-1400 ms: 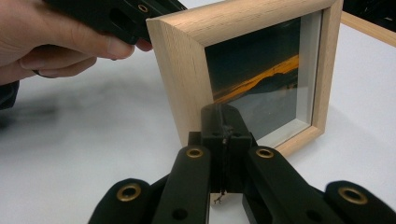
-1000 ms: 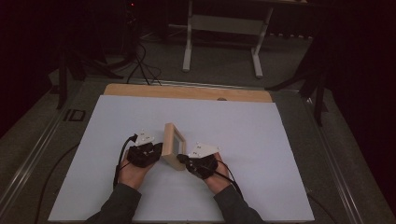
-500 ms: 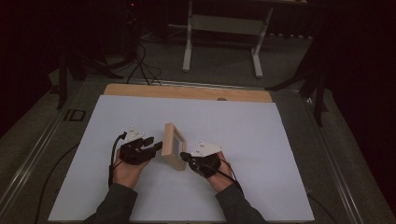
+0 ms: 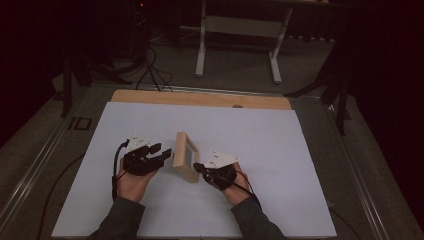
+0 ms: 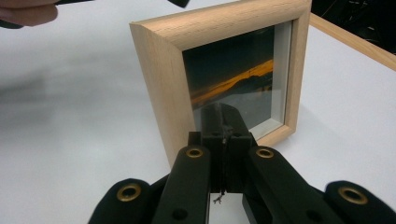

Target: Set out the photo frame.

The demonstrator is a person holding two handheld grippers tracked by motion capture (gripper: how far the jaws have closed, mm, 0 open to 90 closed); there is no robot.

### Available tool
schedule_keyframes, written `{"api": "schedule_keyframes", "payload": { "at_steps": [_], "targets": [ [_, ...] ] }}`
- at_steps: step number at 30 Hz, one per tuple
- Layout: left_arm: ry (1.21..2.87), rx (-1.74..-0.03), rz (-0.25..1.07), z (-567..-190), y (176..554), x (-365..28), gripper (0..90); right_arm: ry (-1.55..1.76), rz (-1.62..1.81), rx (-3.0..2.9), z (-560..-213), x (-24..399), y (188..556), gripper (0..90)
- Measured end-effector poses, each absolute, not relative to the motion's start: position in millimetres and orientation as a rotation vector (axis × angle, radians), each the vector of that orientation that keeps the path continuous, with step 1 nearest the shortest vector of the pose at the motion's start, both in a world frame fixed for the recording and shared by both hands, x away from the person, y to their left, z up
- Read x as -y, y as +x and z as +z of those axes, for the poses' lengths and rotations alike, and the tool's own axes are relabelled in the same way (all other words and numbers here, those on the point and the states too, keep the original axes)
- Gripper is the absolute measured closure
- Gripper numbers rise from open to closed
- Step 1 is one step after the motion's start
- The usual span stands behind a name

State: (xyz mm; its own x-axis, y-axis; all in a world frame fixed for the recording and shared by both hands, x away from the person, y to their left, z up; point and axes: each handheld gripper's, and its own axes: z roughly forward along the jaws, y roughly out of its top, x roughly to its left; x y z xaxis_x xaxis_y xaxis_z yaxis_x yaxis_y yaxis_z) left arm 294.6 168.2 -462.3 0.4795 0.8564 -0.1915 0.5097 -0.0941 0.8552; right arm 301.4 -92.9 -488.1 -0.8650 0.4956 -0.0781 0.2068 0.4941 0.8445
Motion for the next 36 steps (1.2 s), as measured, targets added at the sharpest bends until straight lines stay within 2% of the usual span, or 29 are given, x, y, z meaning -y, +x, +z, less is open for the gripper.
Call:
{"api": "schedule_keyframes", "payload": {
  "at_steps": [18, 36],
  "targets": [
    [1.721, -1.107, 0.445, -446.0, 283.7, -157.4, 36.1, 0.620, 1.322, -2.405, -484.4, 99.7, 304.2, 89.5],
    [1.809, -1.095, 0.413, -458.0, 283.1, -131.2, 30.4, 0.643, 1.338, -2.373, -479.1, 107.2, 306.6, 89.4]
  ]
}}
